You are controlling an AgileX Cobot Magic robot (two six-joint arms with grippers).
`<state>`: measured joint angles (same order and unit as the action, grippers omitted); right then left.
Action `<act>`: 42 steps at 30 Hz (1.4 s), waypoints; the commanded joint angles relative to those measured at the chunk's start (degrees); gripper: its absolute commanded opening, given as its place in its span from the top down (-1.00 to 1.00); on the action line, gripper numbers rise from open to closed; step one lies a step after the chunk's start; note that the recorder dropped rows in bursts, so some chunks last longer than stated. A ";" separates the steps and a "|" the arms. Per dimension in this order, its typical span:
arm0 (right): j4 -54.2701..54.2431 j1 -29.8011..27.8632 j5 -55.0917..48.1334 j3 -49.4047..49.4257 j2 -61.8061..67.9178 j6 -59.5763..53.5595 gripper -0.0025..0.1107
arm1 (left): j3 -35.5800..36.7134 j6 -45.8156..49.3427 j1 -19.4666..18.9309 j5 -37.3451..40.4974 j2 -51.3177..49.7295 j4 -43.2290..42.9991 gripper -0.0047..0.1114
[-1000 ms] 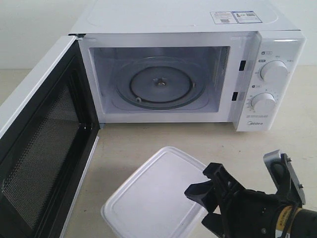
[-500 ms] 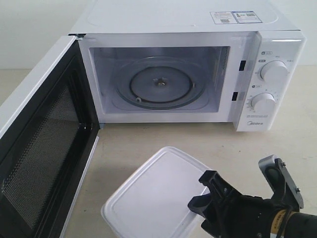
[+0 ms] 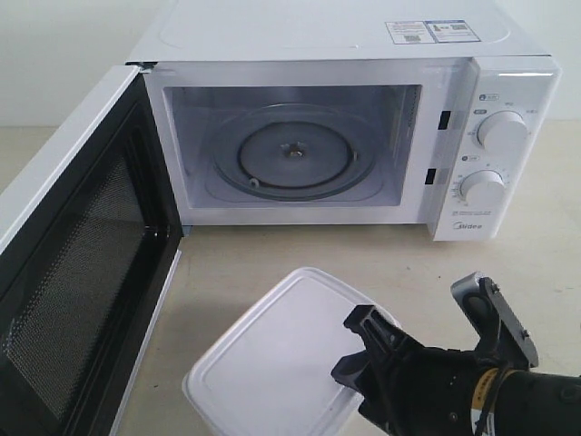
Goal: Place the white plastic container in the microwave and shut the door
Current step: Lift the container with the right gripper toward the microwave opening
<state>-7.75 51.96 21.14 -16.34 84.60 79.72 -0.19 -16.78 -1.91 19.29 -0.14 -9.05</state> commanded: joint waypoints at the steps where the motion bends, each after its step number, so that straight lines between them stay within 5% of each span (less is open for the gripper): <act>1: -0.28 0.06 -1.00 -0.34 0.07 -0.84 0.36 | 0.19 -0.21 -0.18 -0.19 0.14 0.44 0.84; 7: -0.28 0.06 -0.04 -0.34 0.07 -3.37 0.84 | 0.19 -0.21 -0.18 -0.19 0.14 0.44 0.84; 24: -0.66 0.06 5.07 -0.34 -0.67 -3.63 0.96 | 0.19 -0.21 -0.18 -0.19 0.14 0.44 0.84; 35: -8.08 -0.05 4.13 -0.34 -9.46 -17.02 0.96 | 0.19 -0.21 -0.18 -0.19 0.14 0.44 0.84; 42: -15.37 -0.05 16.74 -0.34 -10.02 -22.47 0.96 | 0.19 -0.21 -0.18 -0.19 0.14 0.44 0.84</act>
<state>-20.18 51.96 30.76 -16.56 75.04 58.76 -0.19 -16.78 -1.91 19.29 -0.14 -9.05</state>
